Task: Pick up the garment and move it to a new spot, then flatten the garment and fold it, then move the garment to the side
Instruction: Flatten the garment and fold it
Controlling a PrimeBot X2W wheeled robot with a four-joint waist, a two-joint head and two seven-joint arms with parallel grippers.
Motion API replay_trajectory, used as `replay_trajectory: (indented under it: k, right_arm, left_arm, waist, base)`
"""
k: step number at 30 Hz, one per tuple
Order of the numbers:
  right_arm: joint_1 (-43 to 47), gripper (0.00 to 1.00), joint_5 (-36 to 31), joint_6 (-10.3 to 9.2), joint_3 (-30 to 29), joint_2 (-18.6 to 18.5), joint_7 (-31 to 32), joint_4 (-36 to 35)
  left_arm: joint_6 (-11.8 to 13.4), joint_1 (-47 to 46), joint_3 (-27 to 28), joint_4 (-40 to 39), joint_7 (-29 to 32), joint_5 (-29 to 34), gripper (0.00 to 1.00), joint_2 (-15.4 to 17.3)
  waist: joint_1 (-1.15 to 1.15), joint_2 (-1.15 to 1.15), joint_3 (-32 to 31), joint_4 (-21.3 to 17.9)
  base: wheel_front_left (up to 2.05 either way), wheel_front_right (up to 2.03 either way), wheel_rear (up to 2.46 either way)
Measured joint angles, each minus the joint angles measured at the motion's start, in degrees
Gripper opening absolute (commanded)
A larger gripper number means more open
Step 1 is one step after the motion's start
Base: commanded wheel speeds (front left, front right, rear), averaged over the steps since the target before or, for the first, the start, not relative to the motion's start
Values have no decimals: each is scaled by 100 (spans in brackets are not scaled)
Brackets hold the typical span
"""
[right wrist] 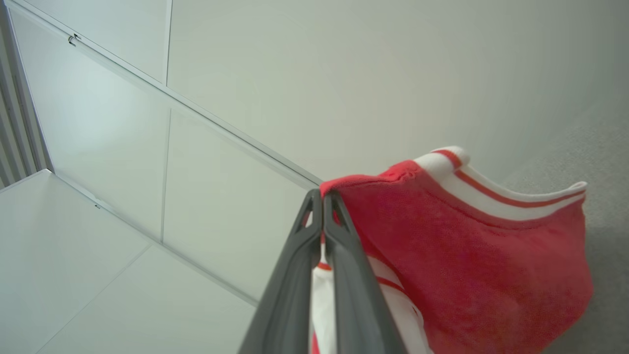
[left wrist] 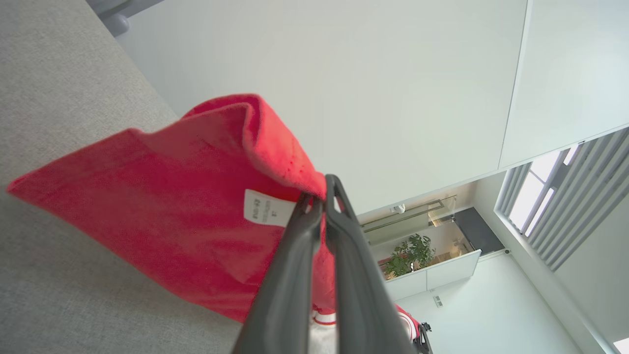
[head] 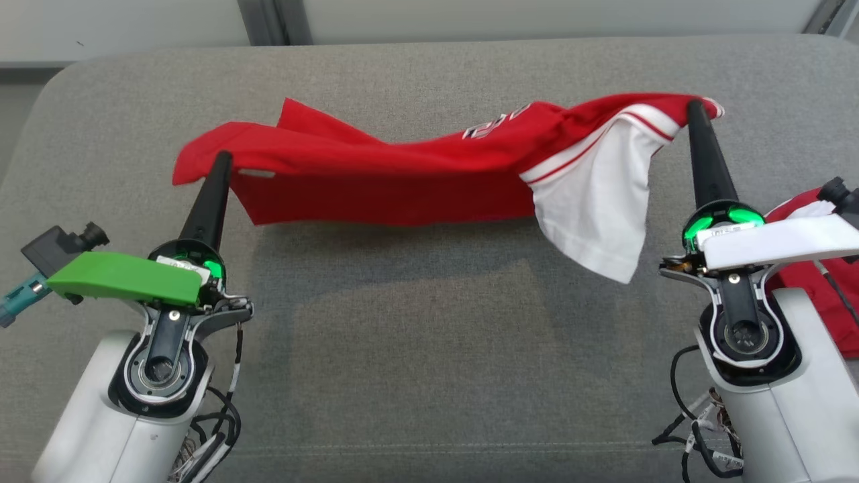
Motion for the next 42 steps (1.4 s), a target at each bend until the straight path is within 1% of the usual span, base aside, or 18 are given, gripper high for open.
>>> replay_trajectory:
  k: [2,3,6,10,12,16,19,21,23,25,28,30,33,34,35,37,39,42]
  right_arm:
    - [-152,0,119,35,-86,3,37,-212]
    - [-174,0,357,83,-159,56,78,-430]
    - [-125,0,648,132,-268,119,77,-747]
    - [278,0,811,127,-347,115,81,-1225]
    - [552,0,925,114,-355,115,138,-1519]
    - [909,0,1128,42,-314,105,311,-2458]
    - [988,0,1299,-129,-305,98,433,-3207]
    - [1037,0,1439,-244,-300,86,549,-3478]
    - [1080,0,1443,-389,-286,-4,687,-3499]
    - [1133,0,1468,-434,-209,-111,872,-3378]
    - [1116,0,1544,-481,-83,-147,1107,-2938]
    - [1002,0,1586,-482,-24,-151,1224,-2522]
    - [530,0,1533,-483,-54,-143,1339,-1720]
    - [333,0,1463,-481,-113,-145,1349,-1403]
    - [151,0,1448,-480,-209,-126,1365,-1047]
    - [-204,0,1223,-481,-364,-113,1374,-353]
    - [-720,0,1002,-481,-645,-52,1312,266]
    - [-1806,0,802,-480,-1198,209,971,843]
  left_arm:
    - [-5,-91,87,-236,-16,35,0,35]
    - [-25,-90,147,-455,-33,19,0,37]
    - [-29,-7,290,-793,-116,-69,0,59]
    - [-23,397,428,-1310,-192,-144,0,245]
    - [44,609,505,-1628,-201,-146,0,348]
    - [354,900,826,-2446,-365,-145,0,620]
    - [679,999,1098,-3119,-401,-146,0,843]
    - [875,1016,1221,-3455,-396,-202,0,956]
    - [1093,1021,1269,-3653,-345,-232,0,1109]
    - [1170,1021,1295,-3683,-208,-338,0,1229]
    - [1194,1015,1166,-3533,83,-565,0,1365]
    - [1223,975,1048,-3241,267,-681,0,1422]
    - [1245,691,800,-2585,511,-678,0,1584]
    - [1246,527,645,-2348,659,-538,0,1745]
    - [1251,331,538,-2138,780,-530,0,1823]
    - [1254,-109,370,-1739,878,-521,0,1804]
    - [1254,-656,246,-1381,945,-382,0,1780]
    - [1252,-1567,204,-937,883,-62,0,1636]
  waist:
    - [0,0,-98,-4]
    - [0,0,-206,-7]
    - [0,0,-382,-13]
    - [0,0,-637,-32]
    - [0,0,-768,-49]
    - [0,0,-1000,-103]
    - [0,0,-1068,-188]
    - [-1,0,-1041,-228]
    - [0,0,-964,-261]
    - [0,0,-856,-286]
    - [0,0,-653,-290]
    - [0,0,-502,-275]
    - [0,0,-271,-238]
    - [0,0,-194,-223]
    - [0,0,-116,-204]
    - [0,0,38,-160]
    - [0,0,196,-107]
    - [0,0,432,-25]
  base:
    - [0,0,0]
    - [0,0,0]
    - [0,0,0]
    - [0,0,0]
    - [0,0,0]
    - [0,0,0]
    - [0,0,0]
    - [0,0,0]
    - [0,0,0]
    - [0,0,0]
    - [0,0,0]
    - [0,0,0]
    - [0,0,0]
    - [0,0,0]
    - [0,0,0]
    - [0,0,0]
    - [0,0,0]
    - [0,0,0]
